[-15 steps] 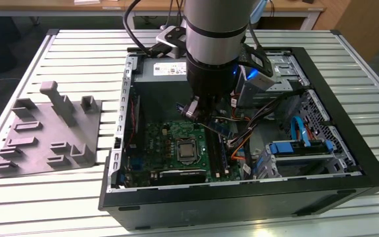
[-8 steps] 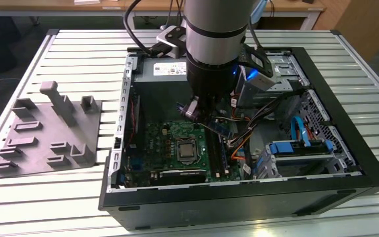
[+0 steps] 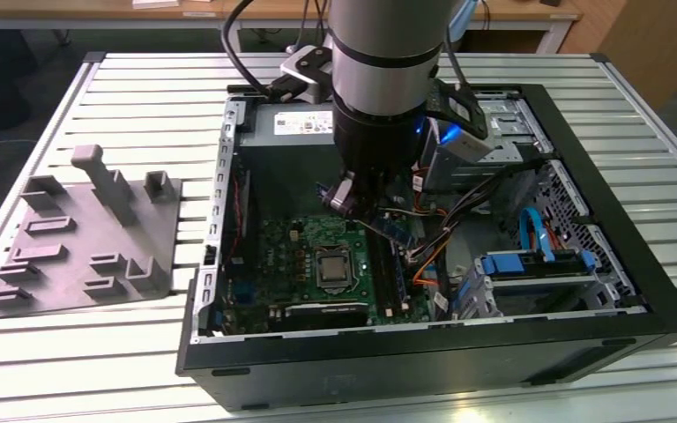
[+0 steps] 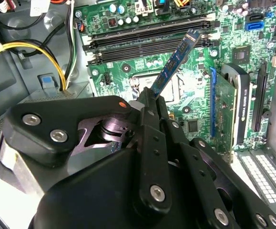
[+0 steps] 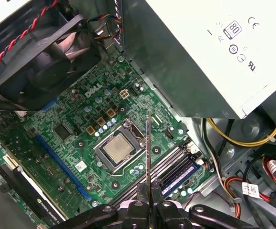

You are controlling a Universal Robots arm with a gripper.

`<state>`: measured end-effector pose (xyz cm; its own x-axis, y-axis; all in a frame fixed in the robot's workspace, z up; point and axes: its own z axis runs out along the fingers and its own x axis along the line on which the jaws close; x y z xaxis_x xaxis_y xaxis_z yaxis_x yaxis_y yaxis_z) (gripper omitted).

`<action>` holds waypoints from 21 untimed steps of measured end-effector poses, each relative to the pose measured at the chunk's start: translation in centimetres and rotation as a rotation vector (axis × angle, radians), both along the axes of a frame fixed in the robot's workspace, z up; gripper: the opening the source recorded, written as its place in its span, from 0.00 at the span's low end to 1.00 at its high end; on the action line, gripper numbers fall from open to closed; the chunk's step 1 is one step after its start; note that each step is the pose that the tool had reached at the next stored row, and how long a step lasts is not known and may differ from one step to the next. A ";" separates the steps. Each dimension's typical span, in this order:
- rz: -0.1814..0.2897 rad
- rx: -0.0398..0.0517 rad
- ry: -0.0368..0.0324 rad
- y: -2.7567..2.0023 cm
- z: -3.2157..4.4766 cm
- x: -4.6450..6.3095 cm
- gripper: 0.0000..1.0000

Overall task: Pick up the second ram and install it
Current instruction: 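Insert the second ram into the second slot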

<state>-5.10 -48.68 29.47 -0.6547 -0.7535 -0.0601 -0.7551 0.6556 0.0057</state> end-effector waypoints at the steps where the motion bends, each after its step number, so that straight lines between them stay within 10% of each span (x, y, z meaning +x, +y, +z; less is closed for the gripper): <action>1: -0.002 -0.0001 0.0000 0.00 0.00 0.0 0.14; 21: -0.059 -0.0017 0.0000 0.00 -0.03 0.0 0.14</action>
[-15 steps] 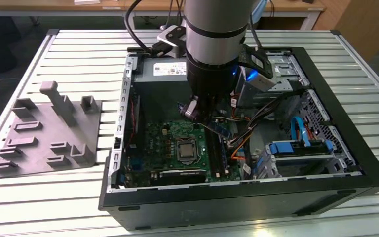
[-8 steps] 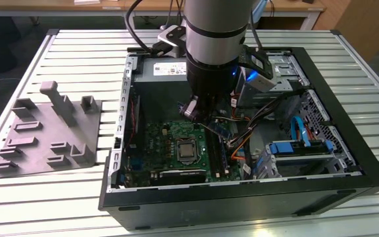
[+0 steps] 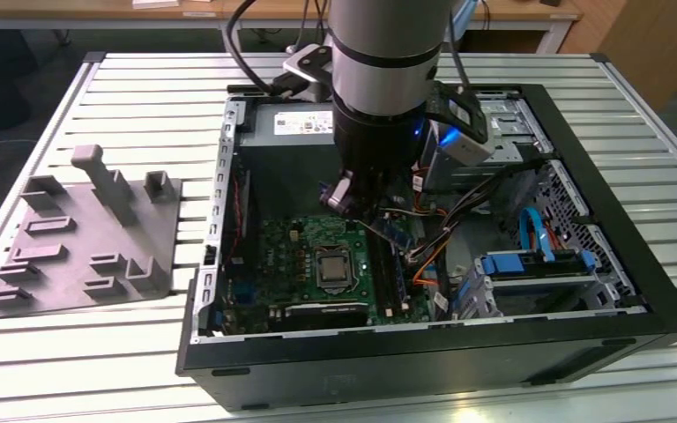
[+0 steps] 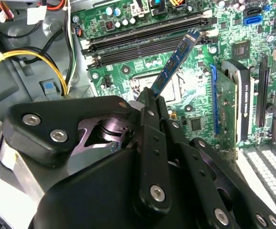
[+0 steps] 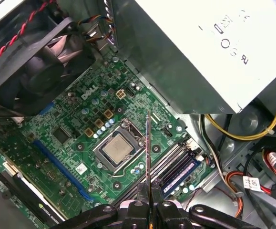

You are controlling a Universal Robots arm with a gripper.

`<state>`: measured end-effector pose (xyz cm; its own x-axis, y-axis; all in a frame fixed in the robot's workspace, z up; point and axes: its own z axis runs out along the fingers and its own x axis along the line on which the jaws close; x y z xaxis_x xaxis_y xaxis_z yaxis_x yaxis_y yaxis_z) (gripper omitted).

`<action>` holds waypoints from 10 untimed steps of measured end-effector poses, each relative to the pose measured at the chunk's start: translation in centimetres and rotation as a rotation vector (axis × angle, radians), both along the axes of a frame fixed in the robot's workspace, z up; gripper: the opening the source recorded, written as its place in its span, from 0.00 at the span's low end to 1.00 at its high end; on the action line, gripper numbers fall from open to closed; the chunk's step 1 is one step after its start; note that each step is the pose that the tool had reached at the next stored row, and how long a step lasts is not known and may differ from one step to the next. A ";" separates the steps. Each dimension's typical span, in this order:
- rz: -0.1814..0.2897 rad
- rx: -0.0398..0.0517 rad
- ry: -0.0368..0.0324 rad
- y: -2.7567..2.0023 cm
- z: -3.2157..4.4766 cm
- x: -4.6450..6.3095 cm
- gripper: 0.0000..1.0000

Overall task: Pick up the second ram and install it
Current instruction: 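Insert the second ram into the second slot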

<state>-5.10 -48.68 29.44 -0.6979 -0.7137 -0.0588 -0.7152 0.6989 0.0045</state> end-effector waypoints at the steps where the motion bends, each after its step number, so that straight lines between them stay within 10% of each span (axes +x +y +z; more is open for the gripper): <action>1: -0.008 -0.0002 0.0000 0.00 0.00 0.0 0.14; 10: -0.110 -0.0026 0.0001 0.00 -0.05 0.0 0.14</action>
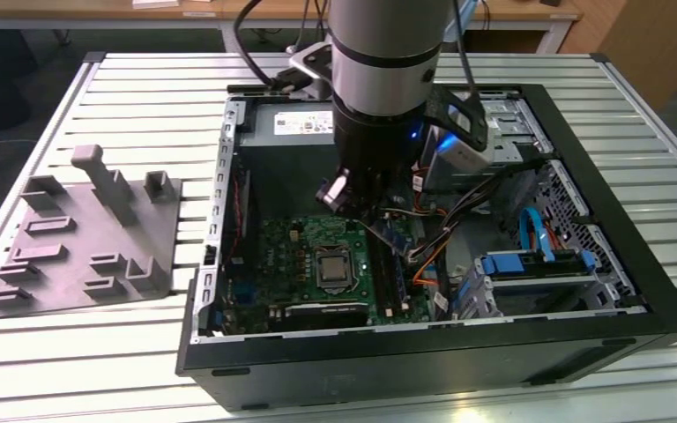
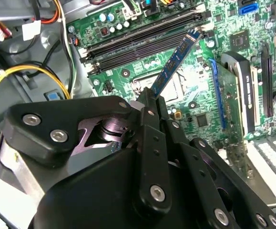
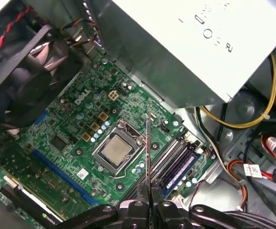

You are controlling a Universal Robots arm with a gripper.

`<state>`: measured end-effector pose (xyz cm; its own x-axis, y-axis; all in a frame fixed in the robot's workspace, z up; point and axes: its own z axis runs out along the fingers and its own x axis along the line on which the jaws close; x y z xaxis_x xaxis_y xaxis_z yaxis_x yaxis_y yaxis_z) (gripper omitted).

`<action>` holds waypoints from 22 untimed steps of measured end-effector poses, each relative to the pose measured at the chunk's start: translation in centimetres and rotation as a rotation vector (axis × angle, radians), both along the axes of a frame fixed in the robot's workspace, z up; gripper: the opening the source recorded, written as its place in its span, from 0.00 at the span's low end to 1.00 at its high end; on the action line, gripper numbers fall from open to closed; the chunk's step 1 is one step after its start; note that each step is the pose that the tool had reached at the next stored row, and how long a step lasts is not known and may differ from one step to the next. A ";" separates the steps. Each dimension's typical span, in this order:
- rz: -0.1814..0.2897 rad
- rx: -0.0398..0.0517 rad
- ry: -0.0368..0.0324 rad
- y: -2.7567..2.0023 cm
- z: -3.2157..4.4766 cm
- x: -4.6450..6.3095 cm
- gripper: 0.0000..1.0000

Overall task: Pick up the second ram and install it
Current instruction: 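Insert the second ram into the second slot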

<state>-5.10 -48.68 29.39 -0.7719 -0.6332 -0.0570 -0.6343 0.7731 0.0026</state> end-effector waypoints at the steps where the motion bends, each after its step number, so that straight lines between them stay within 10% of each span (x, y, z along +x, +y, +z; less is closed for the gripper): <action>1: -0.008 0.0000 0.0000 0.00 0.00 0.0 0.14; 22: -0.131 -0.0008 0.0000 0.00 -0.10 0.0 0.14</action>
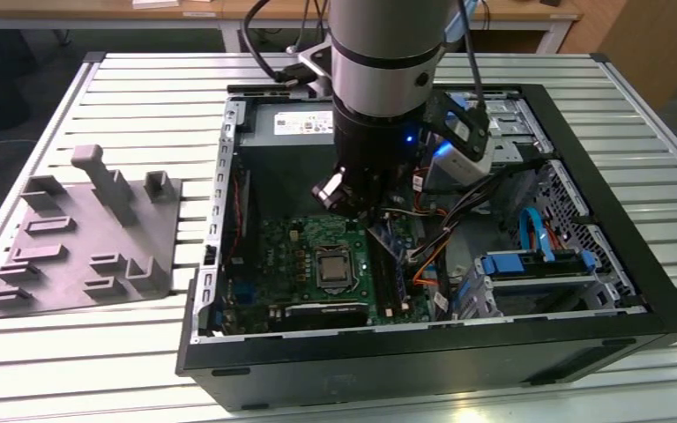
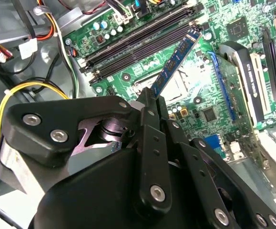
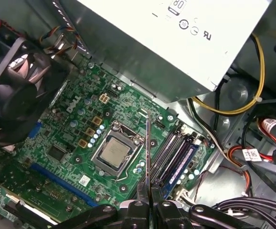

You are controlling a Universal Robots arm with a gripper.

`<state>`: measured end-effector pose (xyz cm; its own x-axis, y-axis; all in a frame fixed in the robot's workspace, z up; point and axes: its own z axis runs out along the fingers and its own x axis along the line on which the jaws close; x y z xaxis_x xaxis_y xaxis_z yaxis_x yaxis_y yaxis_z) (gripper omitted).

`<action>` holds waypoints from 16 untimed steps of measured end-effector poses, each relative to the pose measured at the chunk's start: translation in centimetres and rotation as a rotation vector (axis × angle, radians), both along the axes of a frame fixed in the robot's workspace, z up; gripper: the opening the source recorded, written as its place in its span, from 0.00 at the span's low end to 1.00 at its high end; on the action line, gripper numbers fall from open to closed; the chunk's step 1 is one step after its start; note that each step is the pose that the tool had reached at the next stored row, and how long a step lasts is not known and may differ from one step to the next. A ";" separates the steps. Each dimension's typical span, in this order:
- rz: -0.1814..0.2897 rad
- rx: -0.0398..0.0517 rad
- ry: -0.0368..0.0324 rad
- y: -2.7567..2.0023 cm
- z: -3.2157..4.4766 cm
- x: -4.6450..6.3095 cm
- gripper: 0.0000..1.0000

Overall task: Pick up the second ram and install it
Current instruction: 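Insert the second ram into the second slot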

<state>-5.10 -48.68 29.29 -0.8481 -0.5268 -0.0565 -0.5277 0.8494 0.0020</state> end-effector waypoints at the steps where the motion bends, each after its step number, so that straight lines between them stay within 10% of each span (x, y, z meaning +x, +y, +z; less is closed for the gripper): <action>1: -0.005 0.0000 0.0000 0.00 0.00 0.0 0.14; 16: -0.077 -0.0002 0.0000 0.00 -0.02 0.0 0.14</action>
